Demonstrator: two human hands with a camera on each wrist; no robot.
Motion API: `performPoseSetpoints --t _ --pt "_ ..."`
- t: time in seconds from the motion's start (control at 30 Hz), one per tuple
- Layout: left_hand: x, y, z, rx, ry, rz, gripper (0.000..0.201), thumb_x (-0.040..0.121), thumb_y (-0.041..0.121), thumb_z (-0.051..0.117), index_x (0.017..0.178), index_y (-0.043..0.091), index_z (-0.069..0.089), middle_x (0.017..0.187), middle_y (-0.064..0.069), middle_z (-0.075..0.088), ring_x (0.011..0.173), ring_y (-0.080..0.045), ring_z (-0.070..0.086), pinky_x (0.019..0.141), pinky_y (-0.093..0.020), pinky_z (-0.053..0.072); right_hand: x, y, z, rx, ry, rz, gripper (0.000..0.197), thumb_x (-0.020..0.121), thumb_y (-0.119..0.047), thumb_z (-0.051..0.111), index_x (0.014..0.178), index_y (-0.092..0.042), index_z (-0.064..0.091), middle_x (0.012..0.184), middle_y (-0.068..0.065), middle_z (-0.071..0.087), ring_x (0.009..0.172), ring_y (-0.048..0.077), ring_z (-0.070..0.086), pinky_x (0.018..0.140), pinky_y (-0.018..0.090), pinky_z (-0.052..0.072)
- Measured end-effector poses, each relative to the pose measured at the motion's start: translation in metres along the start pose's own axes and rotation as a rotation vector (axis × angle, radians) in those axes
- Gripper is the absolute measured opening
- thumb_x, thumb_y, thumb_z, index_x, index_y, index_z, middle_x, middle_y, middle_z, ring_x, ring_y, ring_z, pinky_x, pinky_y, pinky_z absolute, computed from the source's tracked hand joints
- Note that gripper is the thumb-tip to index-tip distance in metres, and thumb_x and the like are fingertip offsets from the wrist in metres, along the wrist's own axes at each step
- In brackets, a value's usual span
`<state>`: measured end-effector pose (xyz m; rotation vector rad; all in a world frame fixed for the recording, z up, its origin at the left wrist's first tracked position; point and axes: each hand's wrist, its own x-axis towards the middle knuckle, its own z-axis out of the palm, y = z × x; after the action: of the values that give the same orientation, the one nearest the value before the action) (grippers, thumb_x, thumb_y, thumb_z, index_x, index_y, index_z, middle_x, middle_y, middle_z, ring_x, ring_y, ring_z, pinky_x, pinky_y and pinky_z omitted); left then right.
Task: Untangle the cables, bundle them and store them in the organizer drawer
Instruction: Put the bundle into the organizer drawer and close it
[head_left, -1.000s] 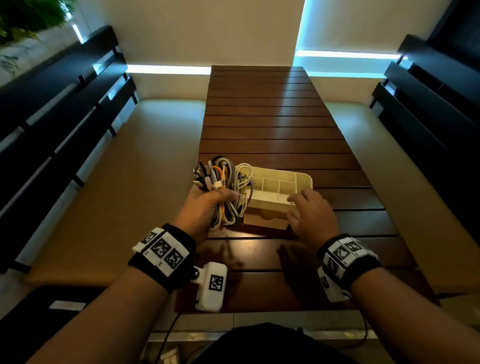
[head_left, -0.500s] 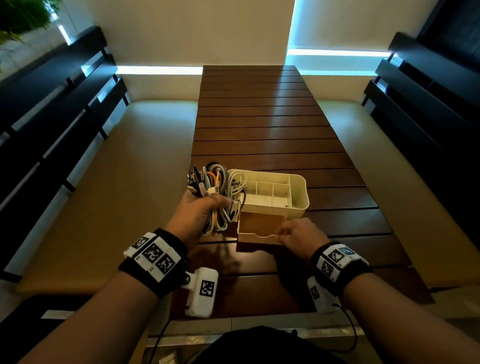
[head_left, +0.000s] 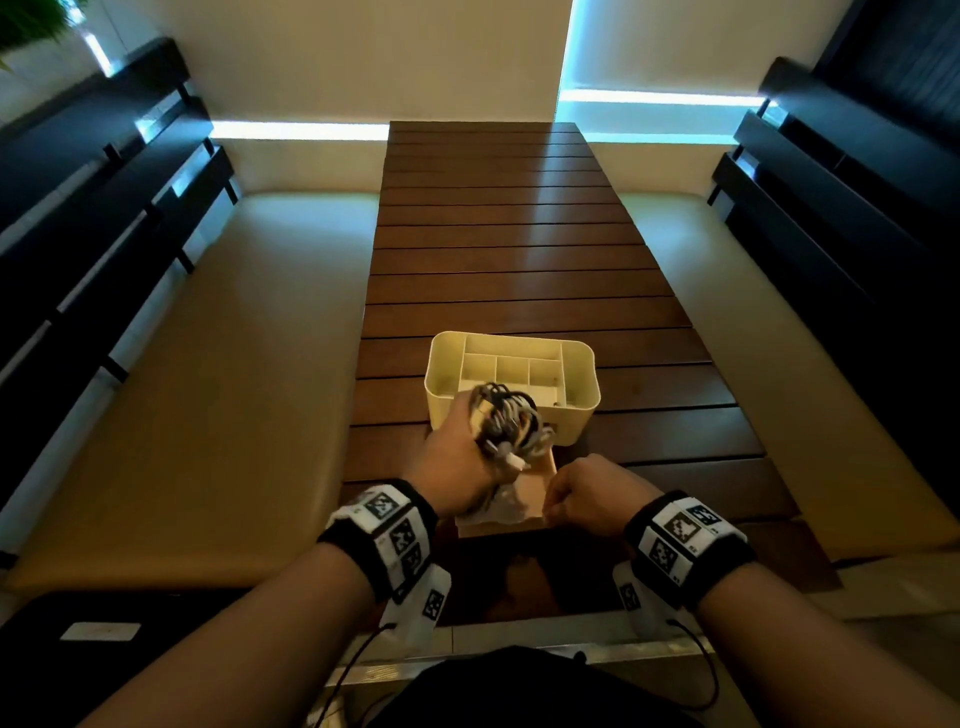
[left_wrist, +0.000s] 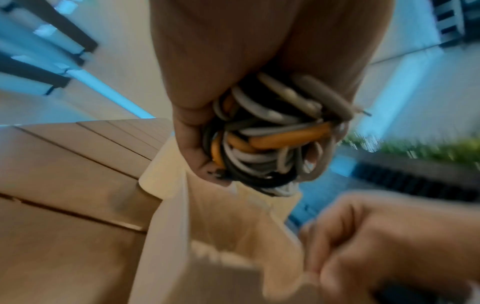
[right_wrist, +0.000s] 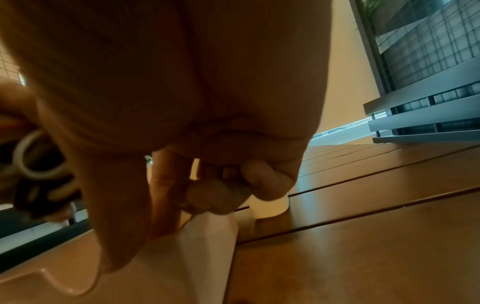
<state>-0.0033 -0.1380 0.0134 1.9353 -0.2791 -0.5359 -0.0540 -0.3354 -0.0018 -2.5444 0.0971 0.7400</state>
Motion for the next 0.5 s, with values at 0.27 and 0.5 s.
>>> performPoseSetpoints --t 0.27,0.5 --pt "0.008 0.005 0.035 0.695 0.003 0.010 0.082 0.084 0.039 0.067 0.145 0.031 0.012 0.107 -0.006 0.065 0.097 -0.033 0.065 0.078 -0.041 0.050 -0.013 0.012 -0.003 0.161 0.324 -0.046 0.009 0.085 -0.029 0.071 0.092 -0.031 0.067 0.094 -0.013 0.061 0.085 0.006 0.060 0.081 0.035 0.057" --pt "0.019 -0.016 0.046 0.910 0.040 0.068 0.076 0.082 0.040 0.065 0.139 0.019 0.019 0.111 -0.009 0.064 0.099 -0.034 0.065 0.078 -0.049 0.052 -0.016 0.007 0.001 0.146 0.460 -0.426 0.059 0.077 -0.027 0.073 0.134 -0.027 0.057 0.133 -0.015 0.048 0.119 0.005 0.050 0.102 0.026 0.046"
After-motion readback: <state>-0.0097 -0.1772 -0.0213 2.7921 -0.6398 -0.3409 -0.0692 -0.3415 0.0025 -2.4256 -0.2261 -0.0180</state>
